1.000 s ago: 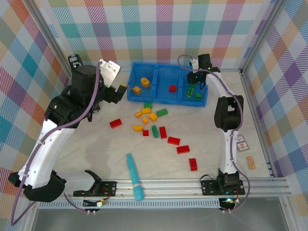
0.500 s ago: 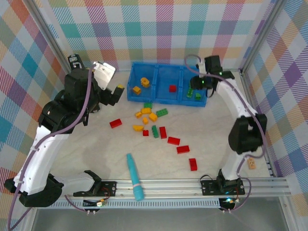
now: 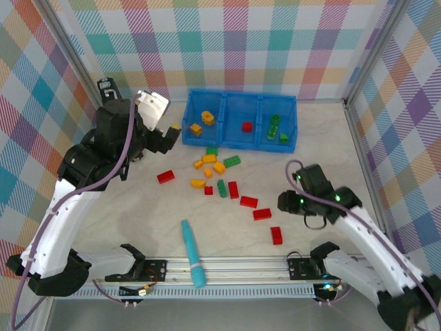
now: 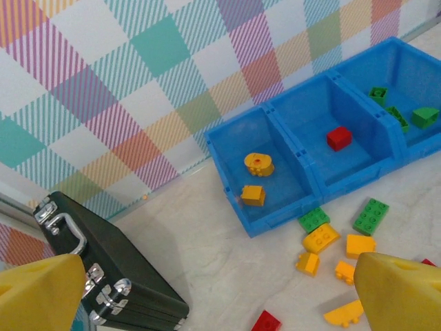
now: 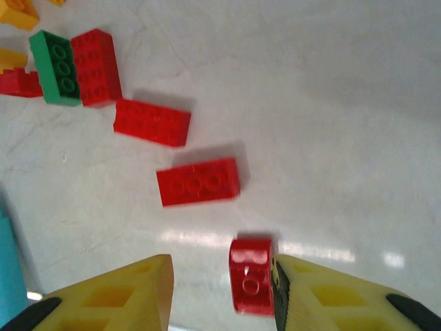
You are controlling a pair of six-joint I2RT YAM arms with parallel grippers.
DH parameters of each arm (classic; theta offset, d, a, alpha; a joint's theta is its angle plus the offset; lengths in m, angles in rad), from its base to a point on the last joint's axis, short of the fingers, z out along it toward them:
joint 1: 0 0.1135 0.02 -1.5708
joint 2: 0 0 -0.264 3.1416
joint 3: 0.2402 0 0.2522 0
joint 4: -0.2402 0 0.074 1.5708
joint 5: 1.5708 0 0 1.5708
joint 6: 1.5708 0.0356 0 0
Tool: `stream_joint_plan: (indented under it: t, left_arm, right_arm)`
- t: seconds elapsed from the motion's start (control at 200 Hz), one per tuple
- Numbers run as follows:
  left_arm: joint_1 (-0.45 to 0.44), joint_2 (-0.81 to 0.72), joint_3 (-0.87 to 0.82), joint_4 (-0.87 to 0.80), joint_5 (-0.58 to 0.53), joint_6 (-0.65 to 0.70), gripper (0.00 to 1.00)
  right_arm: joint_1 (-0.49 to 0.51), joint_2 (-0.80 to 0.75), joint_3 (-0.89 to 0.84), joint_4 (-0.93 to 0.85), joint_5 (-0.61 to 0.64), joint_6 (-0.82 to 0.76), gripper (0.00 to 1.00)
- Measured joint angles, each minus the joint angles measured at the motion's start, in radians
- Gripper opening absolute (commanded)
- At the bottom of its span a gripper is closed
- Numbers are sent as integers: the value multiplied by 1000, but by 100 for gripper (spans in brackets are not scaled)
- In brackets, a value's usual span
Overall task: Sort the legos into containers by color
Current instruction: Pick up the lego from the bottom-right of the table.
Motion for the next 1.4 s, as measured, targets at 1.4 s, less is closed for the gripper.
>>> stream_joint_plan:
  t: [1.4]
  left_arm:
    - [0,-66,-48,-1,22,-22,100]
  right_arm:
    - [444,324,-219,192,213,298,52]
